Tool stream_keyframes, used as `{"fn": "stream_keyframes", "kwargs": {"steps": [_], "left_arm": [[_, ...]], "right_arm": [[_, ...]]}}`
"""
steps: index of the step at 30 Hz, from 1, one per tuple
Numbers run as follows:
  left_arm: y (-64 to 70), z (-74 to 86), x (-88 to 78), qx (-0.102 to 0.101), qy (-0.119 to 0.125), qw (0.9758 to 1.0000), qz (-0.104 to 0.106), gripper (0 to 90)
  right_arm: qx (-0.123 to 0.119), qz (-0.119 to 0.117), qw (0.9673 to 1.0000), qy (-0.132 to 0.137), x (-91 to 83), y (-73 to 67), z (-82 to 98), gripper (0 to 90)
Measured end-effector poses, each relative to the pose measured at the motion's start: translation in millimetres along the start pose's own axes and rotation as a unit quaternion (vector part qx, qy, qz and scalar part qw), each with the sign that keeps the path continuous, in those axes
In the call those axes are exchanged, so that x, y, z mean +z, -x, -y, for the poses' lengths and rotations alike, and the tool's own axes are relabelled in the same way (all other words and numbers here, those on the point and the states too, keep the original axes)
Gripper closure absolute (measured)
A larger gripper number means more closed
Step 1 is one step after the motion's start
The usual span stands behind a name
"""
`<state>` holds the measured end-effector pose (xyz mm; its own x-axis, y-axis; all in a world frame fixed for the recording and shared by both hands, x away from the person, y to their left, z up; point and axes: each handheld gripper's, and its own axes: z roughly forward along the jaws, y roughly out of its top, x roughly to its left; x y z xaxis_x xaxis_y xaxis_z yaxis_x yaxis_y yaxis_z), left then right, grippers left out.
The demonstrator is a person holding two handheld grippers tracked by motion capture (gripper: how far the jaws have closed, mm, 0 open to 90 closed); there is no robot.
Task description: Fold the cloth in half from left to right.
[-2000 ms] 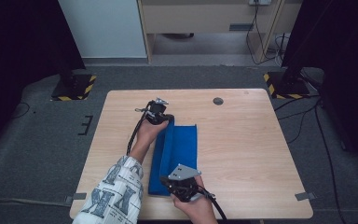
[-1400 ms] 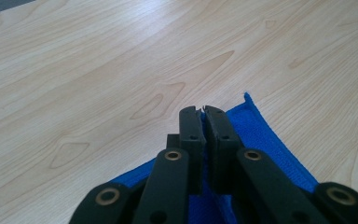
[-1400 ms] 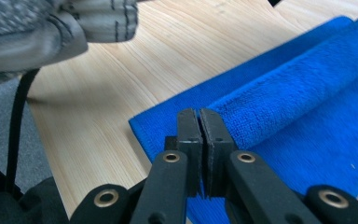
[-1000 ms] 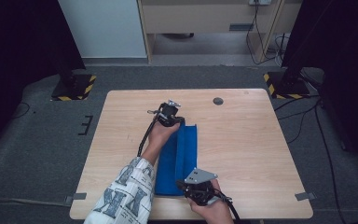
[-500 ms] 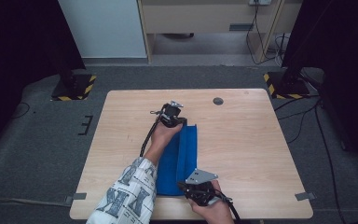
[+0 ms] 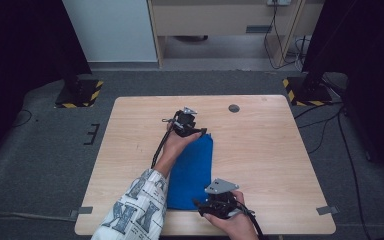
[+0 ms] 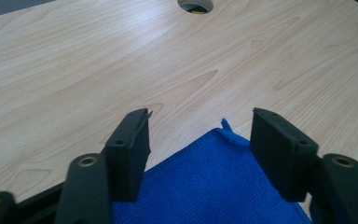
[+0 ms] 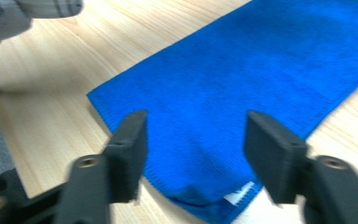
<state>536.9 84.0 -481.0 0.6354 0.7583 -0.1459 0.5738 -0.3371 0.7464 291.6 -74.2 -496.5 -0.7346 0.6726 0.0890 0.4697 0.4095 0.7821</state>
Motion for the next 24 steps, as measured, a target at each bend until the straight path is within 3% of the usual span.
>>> {"fn": "stream_keyframes", "kwargs": {"steps": [4,10,15,19,24], "left_arm": [[0.7,-0.7,-6.9,0.007,0.003,0.9999,0.007,30.9],[-0.5,2.6,-20.7,0.018,0.010,0.9998,0.005,21.1],[-5.0,6.7,-31.3,0.014,0.015,0.9997,0.011,14.0],[-6.5,10.7,-37.0,0.016,0.015,0.9996,0.019,13.9],[-5.8,18.2,-43.2,0.019,0.012,0.9997,0.009,13.2]], "right_arm": [[0.009,0.008,0.9999,0.004,-0.9,7.6,-0.9,18.1],[0.015,0.018,0.9997,0.009,-1.2,22.5,-4.7,9.9],[0.008,0.023,0.9996,0.011,2.1,41.1,-10.6,9.9],[0.000,0.023,0.9997,0.009,5.4,58.0,-17.0,13.9],[-0.009,0.021,0.9997,-0.001,10.4,75.9,-25.1,15.9]]}}
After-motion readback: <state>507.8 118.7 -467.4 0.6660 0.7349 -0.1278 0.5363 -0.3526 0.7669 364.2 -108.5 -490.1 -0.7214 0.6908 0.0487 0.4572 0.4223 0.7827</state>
